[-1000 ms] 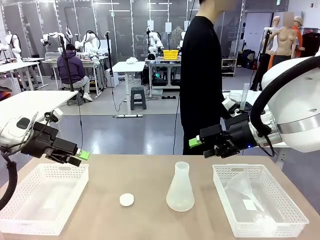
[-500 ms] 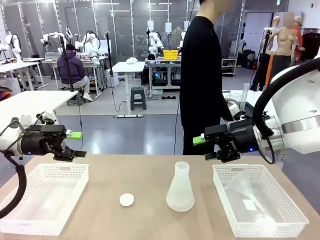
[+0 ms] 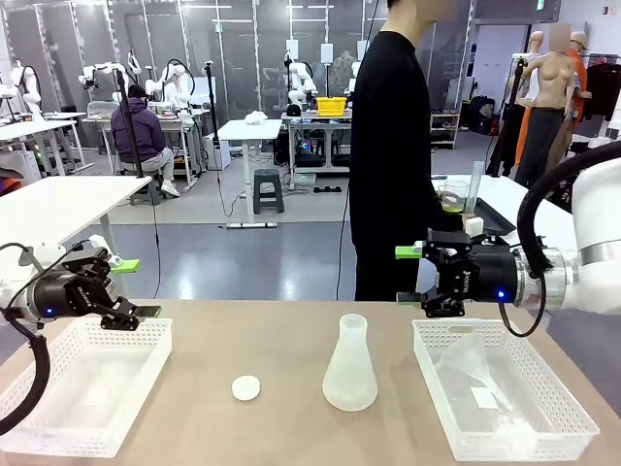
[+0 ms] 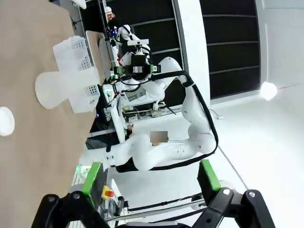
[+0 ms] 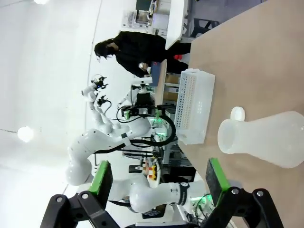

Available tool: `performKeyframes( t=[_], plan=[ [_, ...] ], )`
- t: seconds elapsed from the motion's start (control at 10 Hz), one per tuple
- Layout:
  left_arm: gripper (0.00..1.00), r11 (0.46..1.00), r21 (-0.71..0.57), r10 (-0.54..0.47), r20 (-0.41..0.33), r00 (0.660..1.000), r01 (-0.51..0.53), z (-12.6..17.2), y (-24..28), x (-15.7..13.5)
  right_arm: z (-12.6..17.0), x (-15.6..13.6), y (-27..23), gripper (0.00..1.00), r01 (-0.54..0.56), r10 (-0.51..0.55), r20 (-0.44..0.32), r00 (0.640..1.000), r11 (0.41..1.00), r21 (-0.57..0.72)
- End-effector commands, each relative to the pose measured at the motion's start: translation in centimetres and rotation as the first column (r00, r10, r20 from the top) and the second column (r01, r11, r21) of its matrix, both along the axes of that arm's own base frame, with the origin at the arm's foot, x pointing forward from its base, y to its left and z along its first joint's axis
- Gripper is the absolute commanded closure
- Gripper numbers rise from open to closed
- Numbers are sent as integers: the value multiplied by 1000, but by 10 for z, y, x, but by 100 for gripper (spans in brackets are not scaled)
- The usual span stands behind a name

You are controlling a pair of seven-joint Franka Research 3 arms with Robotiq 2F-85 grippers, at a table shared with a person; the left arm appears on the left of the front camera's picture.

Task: Prepare the solutions needed for the experiment.
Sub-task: Pick up the Plastic Funnel and insert it into the Big flask.

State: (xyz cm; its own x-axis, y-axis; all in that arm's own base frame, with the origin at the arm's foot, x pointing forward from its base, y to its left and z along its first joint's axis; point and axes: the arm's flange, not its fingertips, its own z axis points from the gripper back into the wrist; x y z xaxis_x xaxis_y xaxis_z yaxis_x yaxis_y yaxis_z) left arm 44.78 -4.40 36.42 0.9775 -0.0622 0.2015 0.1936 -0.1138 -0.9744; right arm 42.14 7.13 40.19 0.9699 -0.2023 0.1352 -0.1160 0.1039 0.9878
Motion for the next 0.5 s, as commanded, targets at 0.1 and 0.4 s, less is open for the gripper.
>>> performKeyframes(
  t=[0.1, 0.4],
  plan=[
    [0, 1000, 2, -28, 10, 1000, 28, 14, 2, 9, -9, 2, 0, 0, 5, -4, -17, 1000, 999, 46],
    [0, 1000, 2, -7, -11, 1000, 7, 2, 0, 1, -4, 1, -3, 0, 0, 1, -13, 1000, 1000, 22]
  ],
)
